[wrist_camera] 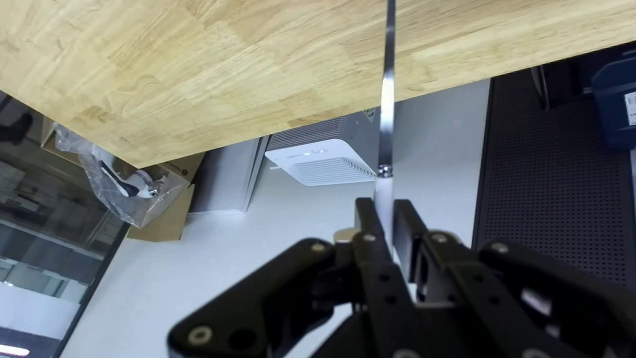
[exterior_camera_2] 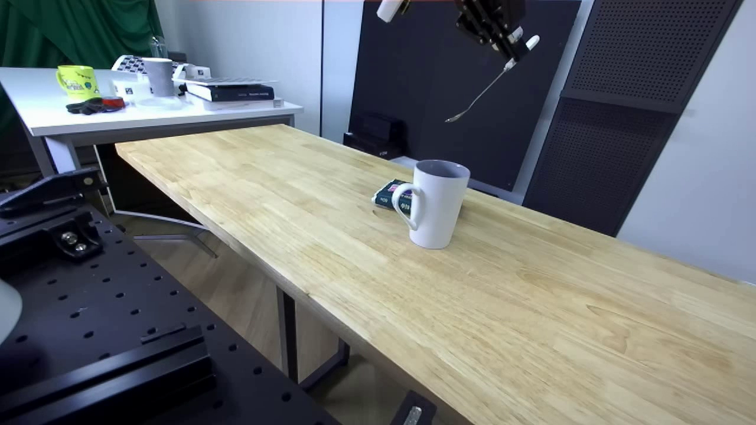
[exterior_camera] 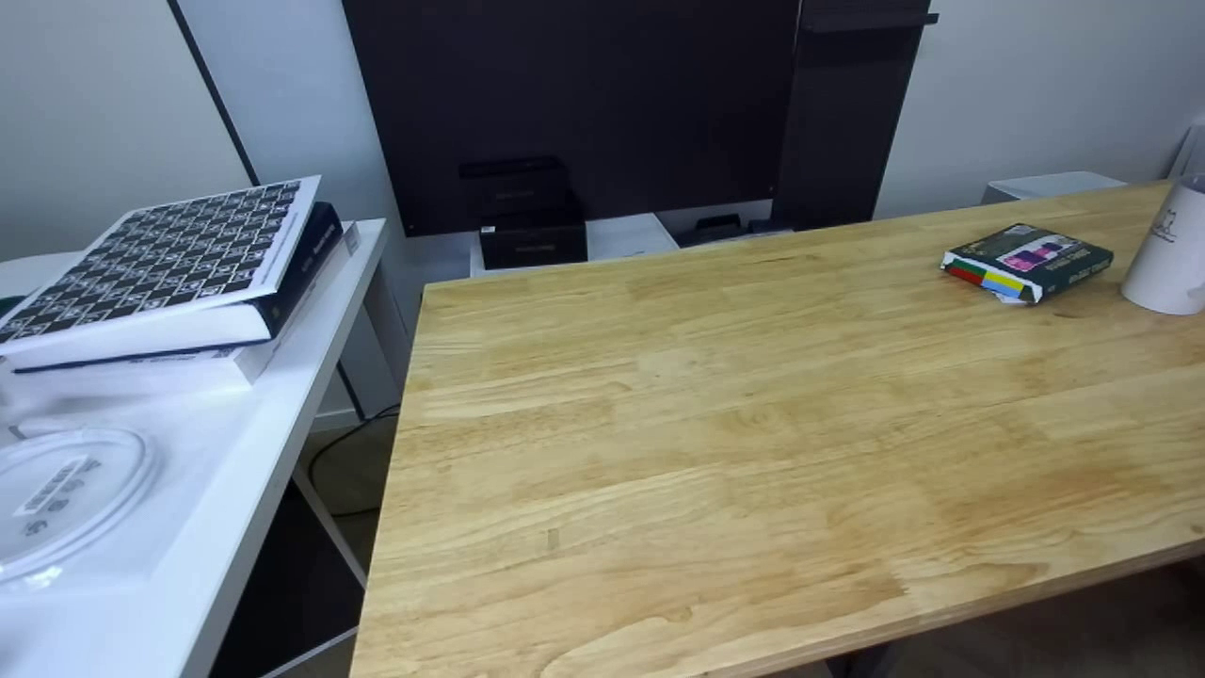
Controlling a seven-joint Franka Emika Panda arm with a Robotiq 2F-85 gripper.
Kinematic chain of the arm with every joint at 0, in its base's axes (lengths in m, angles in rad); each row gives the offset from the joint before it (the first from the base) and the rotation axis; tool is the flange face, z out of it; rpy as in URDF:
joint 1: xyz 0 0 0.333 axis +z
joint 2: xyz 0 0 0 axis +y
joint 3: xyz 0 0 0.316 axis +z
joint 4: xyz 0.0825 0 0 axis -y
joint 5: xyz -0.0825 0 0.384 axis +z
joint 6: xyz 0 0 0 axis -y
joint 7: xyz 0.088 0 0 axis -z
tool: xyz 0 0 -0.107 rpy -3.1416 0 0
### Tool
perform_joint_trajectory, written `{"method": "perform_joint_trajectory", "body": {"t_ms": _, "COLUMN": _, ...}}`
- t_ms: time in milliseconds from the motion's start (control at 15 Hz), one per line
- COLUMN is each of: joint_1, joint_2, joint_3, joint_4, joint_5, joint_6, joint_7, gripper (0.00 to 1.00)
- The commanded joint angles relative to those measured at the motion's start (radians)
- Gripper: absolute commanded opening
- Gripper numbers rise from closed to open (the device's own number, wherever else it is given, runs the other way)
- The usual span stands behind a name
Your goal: Put the spoon in the cup
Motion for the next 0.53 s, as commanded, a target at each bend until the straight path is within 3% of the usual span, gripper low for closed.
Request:
{"method": "perform_joint_trajectory", "body": {"t_ms": 0, "joint_1": -0.04, "joint_2": -0.015, "joint_3": 0.049, "joint_4": -0.032, "joint_5": -0.147, "joint_6": -0.017, "joint_7": 0.132, "gripper": 0.03}}
{"method": "perform_joint_trajectory", "body": {"t_ms": 133, "joint_1": -0.049, "joint_2": -0.005, "joint_3": 0.067, "joint_4": -0.033, "joint_5": -0.237, "joint_6": -0.016, "joint_7": 0.198, "gripper": 0.03}}
{"method": "perform_joint_trajectory", "body": {"t_ms": 200, "joint_1": -0.017, "joint_2": 0.001, "joint_3": 0.04, "joint_4": -0.031, "joint_5": -0.278, "joint_6": -0.018, "joint_7": 0.234, "gripper": 0.03}}
{"method": "perform_joint_trajectory", "body": {"t_ms": 267, "joint_1": -0.052, "joint_2": 0.009, "joint_3": 0.081, "joint_4": -0.025, "joint_5": -0.298, "joint_6": -0.019, "joint_7": 0.256, "gripper": 0.03}}
{"method": "perform_joint_trajectory", "body": {"t_ms": 467, "joint_1": -0.059, "joint_2": 0.027, "joint_3": 0.102, "joint_4": -0.019, "joint_5": -0.364, "joint_6": -0.021, "joint_7": 0.33, "gripper": 0.03}}
